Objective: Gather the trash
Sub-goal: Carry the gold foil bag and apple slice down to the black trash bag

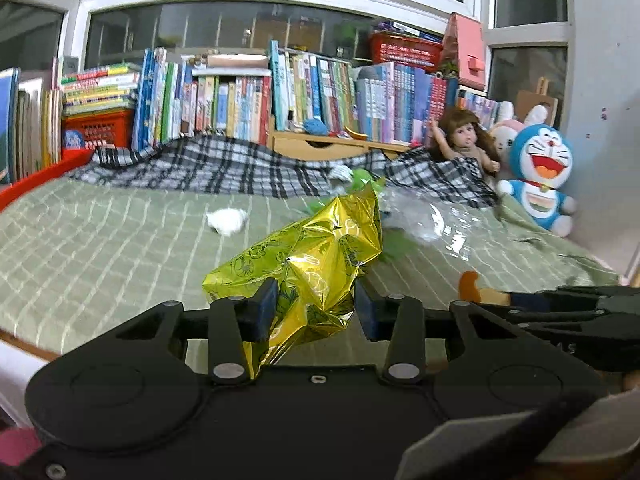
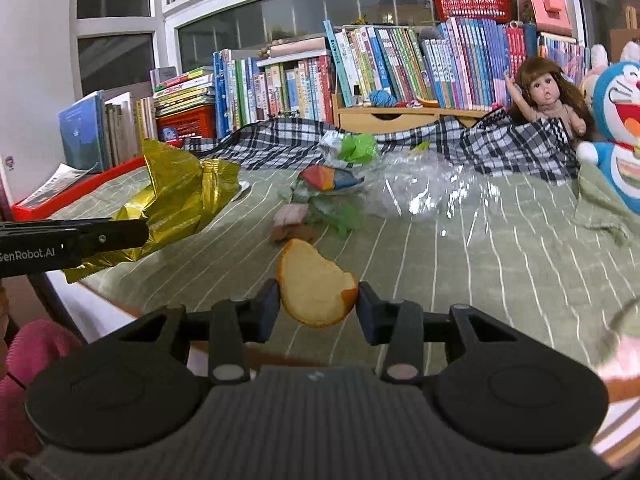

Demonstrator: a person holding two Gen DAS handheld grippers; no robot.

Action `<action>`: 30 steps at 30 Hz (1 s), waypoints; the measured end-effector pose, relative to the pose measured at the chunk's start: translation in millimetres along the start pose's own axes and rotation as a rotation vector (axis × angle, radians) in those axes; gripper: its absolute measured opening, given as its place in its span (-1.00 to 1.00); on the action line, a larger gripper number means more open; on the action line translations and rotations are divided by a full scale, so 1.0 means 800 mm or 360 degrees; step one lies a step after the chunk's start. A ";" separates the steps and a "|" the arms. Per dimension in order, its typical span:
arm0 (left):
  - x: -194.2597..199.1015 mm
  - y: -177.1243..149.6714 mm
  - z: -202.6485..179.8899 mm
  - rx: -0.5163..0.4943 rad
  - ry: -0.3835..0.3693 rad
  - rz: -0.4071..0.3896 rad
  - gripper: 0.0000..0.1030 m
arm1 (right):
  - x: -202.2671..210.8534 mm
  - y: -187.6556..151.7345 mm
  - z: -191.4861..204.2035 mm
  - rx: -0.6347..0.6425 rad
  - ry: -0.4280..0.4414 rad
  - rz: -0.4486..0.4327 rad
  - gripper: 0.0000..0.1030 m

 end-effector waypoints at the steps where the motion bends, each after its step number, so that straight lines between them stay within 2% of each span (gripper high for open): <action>1: 0.007 -0.005 -0.003 0.0009 -0.0022 0.0016 -0.24 | 0.005 -0.006 0.001 -0.0004 0.0007 0.0014 -0.11; 8: 0.042 -0.046 -0.028 -0.0041 -0.0121 0.0163 -0.27 | 0.025 -0.055 0.003 -0.0022 0.0024 0.0163 -0.11; 15: 0.047 -0.089 -0.047 -0.0087 -0.0159 0.0316 -0.31 | 0.024 -0.098 -0.006 -0.0099 -0.0005 0.0291 -0.11; 30: 0.040 -0.139 -0.068 -0.0192 -0.0183 0.0506 -0.35 | 0.016 -0.142 -0.001 -0.0137 0.0010 0.0457 -0.12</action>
Point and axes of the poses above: each gripper's, at about its wrist camera, not at the fingertips, and x roughly against the way its jaws point, z to its left, y to its top, the point moved 9 cm from there along -x, roughly the way its jaws point, and after that the axes turned 5 degrees about -x, right-handed, at the moved point
